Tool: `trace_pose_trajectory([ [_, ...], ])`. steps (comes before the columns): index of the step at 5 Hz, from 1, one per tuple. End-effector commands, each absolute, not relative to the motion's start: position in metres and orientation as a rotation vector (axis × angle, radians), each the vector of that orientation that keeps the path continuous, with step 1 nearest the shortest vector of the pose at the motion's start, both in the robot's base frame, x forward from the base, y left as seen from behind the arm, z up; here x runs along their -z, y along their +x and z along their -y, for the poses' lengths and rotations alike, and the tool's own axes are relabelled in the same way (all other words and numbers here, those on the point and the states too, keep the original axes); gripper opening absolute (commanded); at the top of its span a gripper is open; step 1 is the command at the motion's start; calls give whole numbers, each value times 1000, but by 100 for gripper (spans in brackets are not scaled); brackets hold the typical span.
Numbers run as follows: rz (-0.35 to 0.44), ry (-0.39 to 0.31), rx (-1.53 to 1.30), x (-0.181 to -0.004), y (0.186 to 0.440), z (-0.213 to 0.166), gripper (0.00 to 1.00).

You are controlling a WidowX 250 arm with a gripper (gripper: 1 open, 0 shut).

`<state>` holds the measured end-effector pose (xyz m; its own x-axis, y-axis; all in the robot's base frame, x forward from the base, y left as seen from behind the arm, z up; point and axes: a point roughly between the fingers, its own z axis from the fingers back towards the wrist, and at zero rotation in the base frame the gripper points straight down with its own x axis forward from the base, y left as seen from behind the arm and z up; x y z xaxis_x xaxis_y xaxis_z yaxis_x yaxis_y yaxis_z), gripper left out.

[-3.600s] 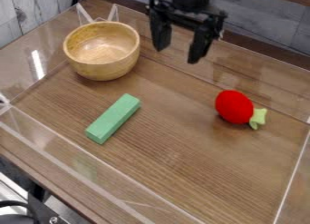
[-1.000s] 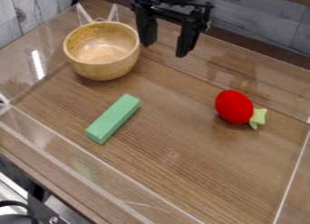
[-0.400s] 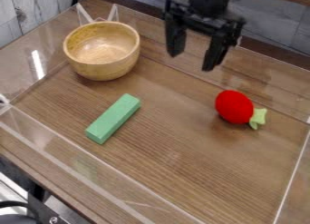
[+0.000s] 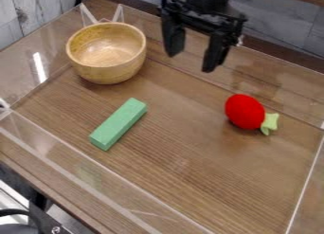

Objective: Move the red fruit to the right

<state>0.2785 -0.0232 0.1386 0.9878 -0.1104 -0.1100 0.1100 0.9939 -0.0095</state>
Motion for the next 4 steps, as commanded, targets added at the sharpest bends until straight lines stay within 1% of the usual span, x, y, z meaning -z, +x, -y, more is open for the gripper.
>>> trace_pose_trajectory([
  [1,-49,-4,89,-140,290,34,100],
  [2,-44,-14,60,-127,296,46,100],
  [3,-43,-14,92,-109,297,58,100],
  [4,-25,-6,118,-93,298,69,100],
])
